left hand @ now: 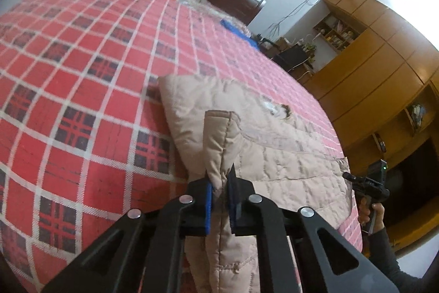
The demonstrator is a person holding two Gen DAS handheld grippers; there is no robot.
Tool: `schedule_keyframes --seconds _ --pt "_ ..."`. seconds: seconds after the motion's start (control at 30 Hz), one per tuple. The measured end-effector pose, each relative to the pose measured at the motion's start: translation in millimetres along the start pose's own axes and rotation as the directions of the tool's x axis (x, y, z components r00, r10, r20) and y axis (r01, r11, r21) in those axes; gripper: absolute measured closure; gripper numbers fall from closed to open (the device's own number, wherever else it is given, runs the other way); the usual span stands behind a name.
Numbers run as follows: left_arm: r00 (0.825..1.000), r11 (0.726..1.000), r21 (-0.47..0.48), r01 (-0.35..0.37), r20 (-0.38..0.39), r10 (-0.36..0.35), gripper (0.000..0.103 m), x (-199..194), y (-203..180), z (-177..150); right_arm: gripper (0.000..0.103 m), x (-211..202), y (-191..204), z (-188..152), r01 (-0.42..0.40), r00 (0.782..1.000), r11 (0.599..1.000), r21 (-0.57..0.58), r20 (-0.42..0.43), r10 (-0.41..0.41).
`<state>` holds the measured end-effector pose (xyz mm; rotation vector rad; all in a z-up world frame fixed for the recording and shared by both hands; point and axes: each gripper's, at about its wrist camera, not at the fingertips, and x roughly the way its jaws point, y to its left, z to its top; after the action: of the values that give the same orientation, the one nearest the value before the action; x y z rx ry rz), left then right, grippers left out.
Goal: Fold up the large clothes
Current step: 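Lift the folded edge with both tools and fold it over the jacket, release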
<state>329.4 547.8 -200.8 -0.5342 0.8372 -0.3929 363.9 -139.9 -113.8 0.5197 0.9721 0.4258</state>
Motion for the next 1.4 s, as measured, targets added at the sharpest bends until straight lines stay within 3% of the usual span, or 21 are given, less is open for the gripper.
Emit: schedule_keyframes --seconds 0.2,0.37,0.5,0.67,0.93,1.17,1.4 --pt "0.993 0.995 0.089 0.048 0.102 -0.058 0.096 -43 -36 17 0.093 -45 47 8 -0.012 0.990 0.993 -0.114 0.136 0.028" --pt "0.984 0.987 0.156 0.041 0.165 -0.067 0.096 -60 -68 61 0.094 -59 67 35 0.009 0.976 0.985 -0.170 0.217 0.028" --pt "0.977 0.984 0.176 0.017 0.208 -0.054 0.096 -60 -80 105 0.095 -63 65 75 0.021 0.958 0.986 -0.168 0.285 0.028" --pt "0.981 0.986 0.162 -0.033 0.194 0.001 0.096 -30 -77 156 0.095 -39 68 127 0.072 0.946 0.984 -0.163 0.323 -0.016" --pt "0.990 0.991 0.055 -0.125 0.066 0.121 0.096 68 -25 200 0.095 52 38 183 0.162 0.959 0.981 -0.109 0.249 -0.131" --pt "0.981 0.981 -0.068 -0.181 -0.079 0.175 0.096 134 35 194 0.095 126 -2 195 0.226 0.970 0.973 -0.053 0.109 -0.219" --pt "0.967 0.965 -0.172 -0.198 -0.197 0.163 0.096 168 75 174 0.095 173 -51 193 0.221 0.974 0.973 0.061 -0.053 -0.218"
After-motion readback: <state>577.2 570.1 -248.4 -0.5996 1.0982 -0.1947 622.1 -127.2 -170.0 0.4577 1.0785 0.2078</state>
